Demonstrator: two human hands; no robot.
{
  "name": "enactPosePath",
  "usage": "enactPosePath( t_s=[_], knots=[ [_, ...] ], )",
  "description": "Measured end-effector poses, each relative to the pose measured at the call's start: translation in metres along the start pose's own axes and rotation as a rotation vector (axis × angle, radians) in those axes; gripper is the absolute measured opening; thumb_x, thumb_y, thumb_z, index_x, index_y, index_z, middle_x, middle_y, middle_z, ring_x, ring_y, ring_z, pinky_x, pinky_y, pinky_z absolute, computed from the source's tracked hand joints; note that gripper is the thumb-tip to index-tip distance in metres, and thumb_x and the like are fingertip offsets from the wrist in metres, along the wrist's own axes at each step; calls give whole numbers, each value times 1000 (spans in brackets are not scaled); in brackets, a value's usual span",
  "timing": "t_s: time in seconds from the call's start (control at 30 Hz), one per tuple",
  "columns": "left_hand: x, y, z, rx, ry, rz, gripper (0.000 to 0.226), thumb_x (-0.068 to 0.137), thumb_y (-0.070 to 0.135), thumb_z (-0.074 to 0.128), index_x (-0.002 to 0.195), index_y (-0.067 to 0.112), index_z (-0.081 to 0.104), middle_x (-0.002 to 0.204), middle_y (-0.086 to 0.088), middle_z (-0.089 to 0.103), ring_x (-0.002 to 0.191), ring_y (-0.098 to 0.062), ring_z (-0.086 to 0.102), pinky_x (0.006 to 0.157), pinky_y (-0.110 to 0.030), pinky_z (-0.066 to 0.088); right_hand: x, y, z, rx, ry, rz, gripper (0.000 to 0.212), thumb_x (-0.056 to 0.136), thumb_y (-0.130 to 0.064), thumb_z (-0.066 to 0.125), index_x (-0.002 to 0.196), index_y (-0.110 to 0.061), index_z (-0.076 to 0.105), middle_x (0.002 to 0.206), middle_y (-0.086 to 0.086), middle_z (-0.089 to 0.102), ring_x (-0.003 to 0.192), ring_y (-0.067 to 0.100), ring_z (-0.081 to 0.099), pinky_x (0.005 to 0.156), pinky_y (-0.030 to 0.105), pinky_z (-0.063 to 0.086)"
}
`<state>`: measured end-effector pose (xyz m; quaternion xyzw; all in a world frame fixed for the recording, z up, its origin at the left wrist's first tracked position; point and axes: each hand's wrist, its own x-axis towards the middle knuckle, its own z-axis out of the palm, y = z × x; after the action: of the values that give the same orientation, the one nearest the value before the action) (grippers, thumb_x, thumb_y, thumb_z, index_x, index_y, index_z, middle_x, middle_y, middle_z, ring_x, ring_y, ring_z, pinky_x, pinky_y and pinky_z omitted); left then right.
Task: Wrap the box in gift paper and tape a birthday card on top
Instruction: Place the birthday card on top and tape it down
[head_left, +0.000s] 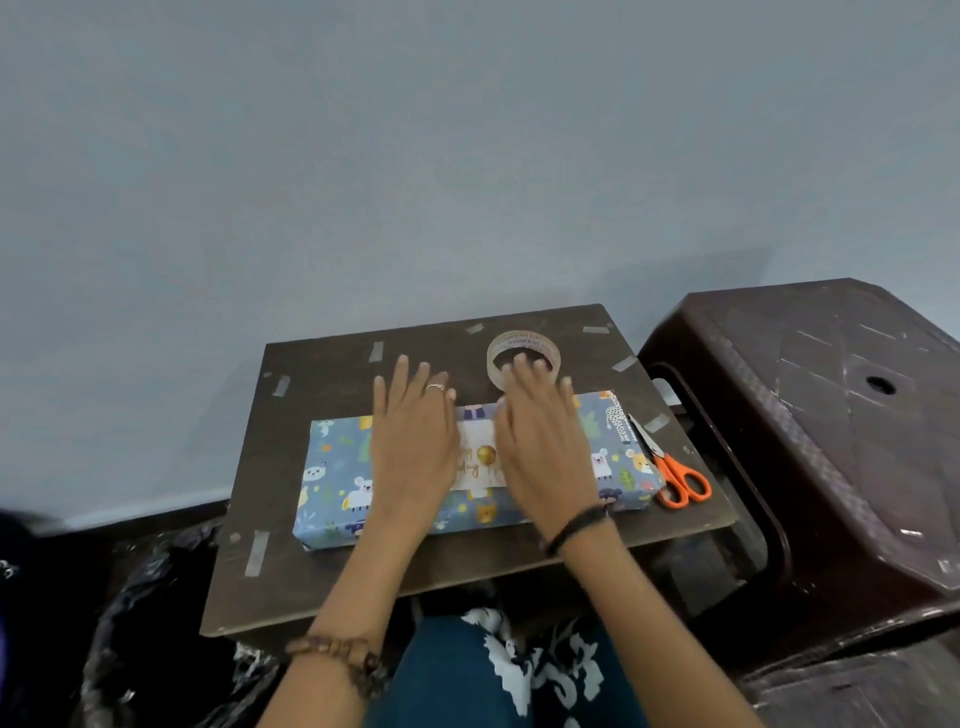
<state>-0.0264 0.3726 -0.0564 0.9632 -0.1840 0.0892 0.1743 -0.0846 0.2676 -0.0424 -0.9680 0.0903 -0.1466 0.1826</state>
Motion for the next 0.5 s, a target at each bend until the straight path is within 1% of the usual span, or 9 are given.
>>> enactPosePath(
  t_s=[0.07, 0.1, 0.2, 0.23, 0.3, 0.33, 0.37, 0.43, 0.5],
  knots=[
    [-6, -12, -4, 22, -99, -1, 46, 103, 27, 18, 147, 18, 24, 156, -2, 15, 145, -16, -1, 116, -35, -5, -21, -18, 0, 35, -117, -63, 83, 78, -40, -9, 145, -6, 26, 155, 8, 21, 145, 20, 10, 112, 32, -10],
    [-13, -19, -3, 57, -156, -3, 48, 102, 32, 12, 148, 21, 16, 157, 0, 8, 145, -15, -5, 116, -37, -5, -31, -22, 6, 19, -162, -61, 84, 77, -42, -9, 146, -8, 25, 155, 6, 20, 145, 19, 10, 112, 33, -11],
    [-46, -34, -15, 130, -156, 41, 66, 88, 45, -9, 149, 28, 8, 157, 3, 6, 145, -15, -2, 116, -40, -1, -62, -41, 7, -103, -148, -53, 73, 85, -41, 6, 139, -8, 41, 147, 6, 39, 137, 22, 33, 112, 47, 11],
    [-48, -34, -10, 117, -140, 34, 61, 92, 44, -5, 149, 27, 10, 157, 2, 8, 145, -15, -1, 116, -40, -1, -64, -37, 9, -129, -189, -35, 75, 84, -43, 2, 141, -9, 37, 149, 6, 35, 139, 22, 31, 113, 48, 12],
    [-42, -32, -7, 106, -168, 7, 49, 101, 35, 12, 149, 27, 11, 157, 3, 7, 145, -15, -1, 116, -40, -2, -58, -26, 9, -131, -265, -4, 80, 80, -45, -10, 149, -12, 13, 157, 2, 13, 145, 18, 9, 116, 44, 0],
    [-37, -31, -5, 109, -175, 9, 48, 102, 33, 15, 149, 26, 11, 158, 2, 7, 145, -15, -2, 116, -40, -2, -51, -20, 5, -115, -288, 25, 72, 86, -44, -7, 149, -13, 8, 158, 1, 7, 145, 17, 3, 117, 43, -2],
    [-33, -30, -4, 101, -176, 10, 48, 102, 32, 18, 149, 25, 12, 158, 2, 6, 145, -15, -2, 116, -40, -2, -45, -14, 1, -103, -309, 44, 60, 94, -38, 2, 149, -14, 8, 158, 1, 5, 145, 17, 2, 117, 44, -2],
    [-33, -34, -7, 29, -149, -28, 50, 101, 33, 24, 149, 20, 15, 158, -1, 5, 145, -16, -4, 116, -41, -3, -42, -1, -6, -149, -301, 33, 50, 98, -26, 16, 146, -13, 19, 157, 5, 10, 145, 22, 3, 116, 48, 7],
    [-43, -40, -16, -49, -33, -133, 55, 99, 32, 36, 148, 15, 18, 158, -6, 4, 145, -19, -6, 115, -41, -4, -47, 19, -15, -217, -210, 107, 55, 95, -34, 9, 143, -12, 25, 154, 12, 16, 144, 27, 7, 115, 49, 13]
  ],
)
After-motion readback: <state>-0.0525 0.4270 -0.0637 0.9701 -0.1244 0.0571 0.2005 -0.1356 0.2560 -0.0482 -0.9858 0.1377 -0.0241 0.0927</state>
